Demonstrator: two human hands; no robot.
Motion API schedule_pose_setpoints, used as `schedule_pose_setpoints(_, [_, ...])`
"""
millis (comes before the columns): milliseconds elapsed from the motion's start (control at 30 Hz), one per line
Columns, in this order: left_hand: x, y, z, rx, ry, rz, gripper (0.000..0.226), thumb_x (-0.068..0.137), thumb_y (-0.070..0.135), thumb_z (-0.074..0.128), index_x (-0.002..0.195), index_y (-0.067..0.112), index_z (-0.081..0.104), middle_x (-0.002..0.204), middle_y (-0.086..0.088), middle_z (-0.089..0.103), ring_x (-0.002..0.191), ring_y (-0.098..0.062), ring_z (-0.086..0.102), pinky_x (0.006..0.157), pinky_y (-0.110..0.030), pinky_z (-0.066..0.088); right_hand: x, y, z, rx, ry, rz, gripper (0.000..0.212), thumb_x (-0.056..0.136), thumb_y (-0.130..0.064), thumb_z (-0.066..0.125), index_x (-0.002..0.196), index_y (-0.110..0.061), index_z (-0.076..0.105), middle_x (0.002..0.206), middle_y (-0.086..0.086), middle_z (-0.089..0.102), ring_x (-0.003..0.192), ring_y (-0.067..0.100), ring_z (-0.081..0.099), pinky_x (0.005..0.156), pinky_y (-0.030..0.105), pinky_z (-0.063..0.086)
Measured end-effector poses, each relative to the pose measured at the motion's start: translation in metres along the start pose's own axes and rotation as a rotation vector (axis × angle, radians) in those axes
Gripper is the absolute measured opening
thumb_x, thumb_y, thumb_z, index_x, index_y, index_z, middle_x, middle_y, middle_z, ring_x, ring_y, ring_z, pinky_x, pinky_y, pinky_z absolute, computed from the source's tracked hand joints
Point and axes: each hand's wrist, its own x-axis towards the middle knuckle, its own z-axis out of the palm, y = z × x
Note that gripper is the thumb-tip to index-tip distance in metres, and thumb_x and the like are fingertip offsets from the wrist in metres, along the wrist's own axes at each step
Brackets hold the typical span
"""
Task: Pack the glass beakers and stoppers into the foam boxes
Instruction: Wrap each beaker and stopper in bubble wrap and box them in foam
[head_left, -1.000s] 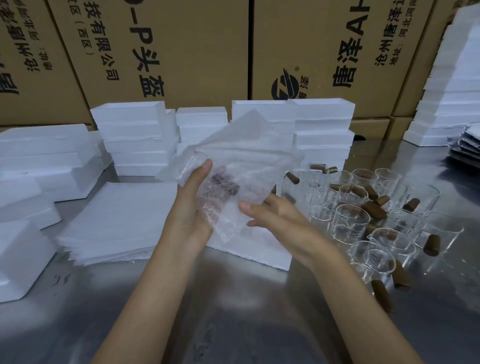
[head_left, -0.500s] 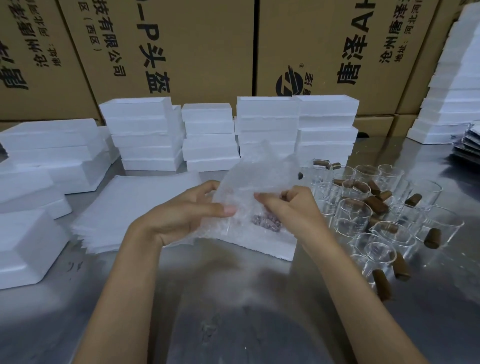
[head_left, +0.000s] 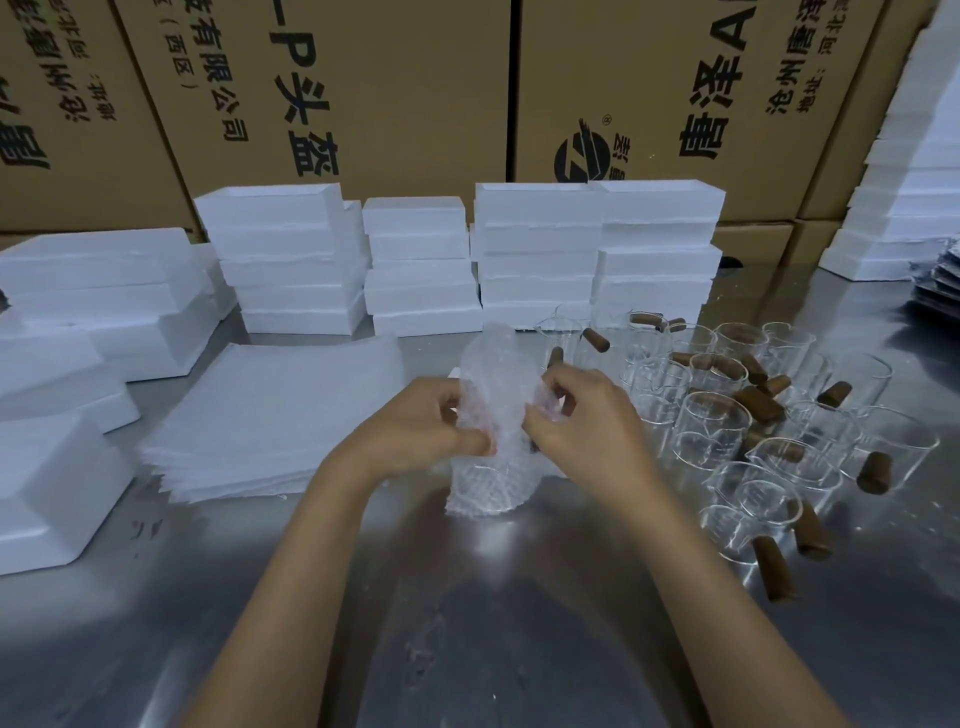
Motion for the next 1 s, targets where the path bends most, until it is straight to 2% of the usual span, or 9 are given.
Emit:
schedule_pose_setpoints(100, [0.004,-0.001,0.008,0.086,0.076,0.028,0.026,0.074,0.007,0.078,0.098,0.015,0.072,0.098,-0.003,0.072,0.091,-0.019,0.068,0.085,-0.034,0.055,0.001,-0.008,-0.004,0.233,-0.002,-0.011,0.024,0.069,-0.033,0.063,0.092,-0.031,0.057,0.087,-0.019,0.059,0.084,0.003,0.052,0.066,0.017,0.038])
schedule_pose_setpoints(200, [0.007,-0.002,0.012,0.225,0.178,0.029,0.032,0.073,0.015,0.081,0.101,0.013,0.066,0.106,-0.005,0.061,0.092,-0.019,0.062,0.083,-0.036,0.053,-0.002,-0.016,-0.007,0.385,-0.073,-0.072,0.021,0.070,-0.026,0.060,0.089,-0.032,0.065,0.086,-0.020,0.063,0.081,0.006,0.054,0.068,0.009,0.038])
schedule_pose_setpoints(267, [0.008,-0.003,0.010,0.240,0.187,0.038,0.026,0.073,0.018,0.083,0.089,0.018,0.061,0.099,-0.003,0.057,0.082,-0.014,0.059,0.072,-0.028,0.049,-0.004,-0.015,-0.004,0.232,-0.163,-0.125,0.008,0.075,-0.023,0.061,0.076,-0.026,0.068,0.078,-0.022,0.064,0.086,0.006,0.052,0.071,0.014,0.039])
schedule_pose_setpoints(367, [0.007,-0.003,0.002,0.198,0.112,0.057,0.027,0.072,0.011,0.083,0.084,0.022,0.061,0.086,0.003,0.056,0.058,-0.002,0.045,0.059,-0.017,0.037,-0.007,-0.013,0.002,0.048,-0.218,-0.197,0.019,0.079,-0.022,0.058,0.062,-0.027,0.053,0.069,-0.022,0.056,0.091,0.011,0.046,0.076,0.023,0.037])
schedule_pose_setpoints(500, [0.002,0.002,-0.008,0.058,0.094,0.073,0.024,0.076,0.009,0.072,0.093,0.024,0.066,0.076,0.018,0.059,0.061,-0.012,0.046,0.060,-0.027,0.042,-0.006,-0.012,0.005,-0.072,-0.218,-0.290,0.025,0.076,-0.025,0.045,0.052,-0.027,0.038,0.059,-0.013,0.045,0.082,0.010,0.037,0.067,0.016,0.027])
schedule_pose_setpoints(667, [0.000,0.005,0.003,0.189,0.064,0.116,0.015,0.080,0.012,0.070,0.073,0.025,0.072,0.052,0.022,0.055,0.046,-0.004,0.038,0.049,-0.011,0.031,-0.006,-0.009,0.003,0.060,-0.158,-0.113,0.028,0.080,-0.018,0.047,0.055,-0.012,0.057,0.058,-0.003,0.058,0.071,0.008,0.050,0.064,0.030,0.041])
schedule_pose_setpoints(800, [0.002,0.005,0.015,0.371,0.084,0.106,0.013,0.087,0.017,0.065,0.082,0.023,0.075,0.060,0.025,0.058,0.056,0.013,0.051,0.054,-0.004,0.036,-0.003,-0.016,-0.012,0.471,0.002,0.022,0.031,0.075,-0.013,0.045,0.063,-0.018,0.074,0.057,-0.020,0.063,0.052,0.000,0.054,0.050,0.009,0.036])
schedule_pose_setpoints(867, [0.001,0.006,0.017,0.437,0.065,0.110,0.018,0.088,0.018,0.060,0.085,0.026,0.076,0.063,0.025,0.058,0.061,0.018,0.051,0.054,-0.004,0.036,-0.002,-0.017,-0.015,0.393,-0.099,0.008,0.031,0.073,-0.020,0.047,0.061,-0.028,0.075,0.065,-0.014,0.063,0.065,-0.001,0.055,0.057,0.010,0.037])
schedule_pose_setpoints(1000, [-0.001,0.009,0.013,0.377,0.092,0.131,0.029,0.085,0.012,0.055,0.071,0.027,0.075,0.056,0.025,0.060,0.048,0.002,0.049,0.048,-0.008,0.035,-0.007,-0.010,-0.005,0.026,-0.282,-0.040,0.029,0.081,-0.018,0.053,0.071,-0.035,0.075,0.082,-0.004,0.052,0.088,0.002,0.050,0.069,0.024,0.037])
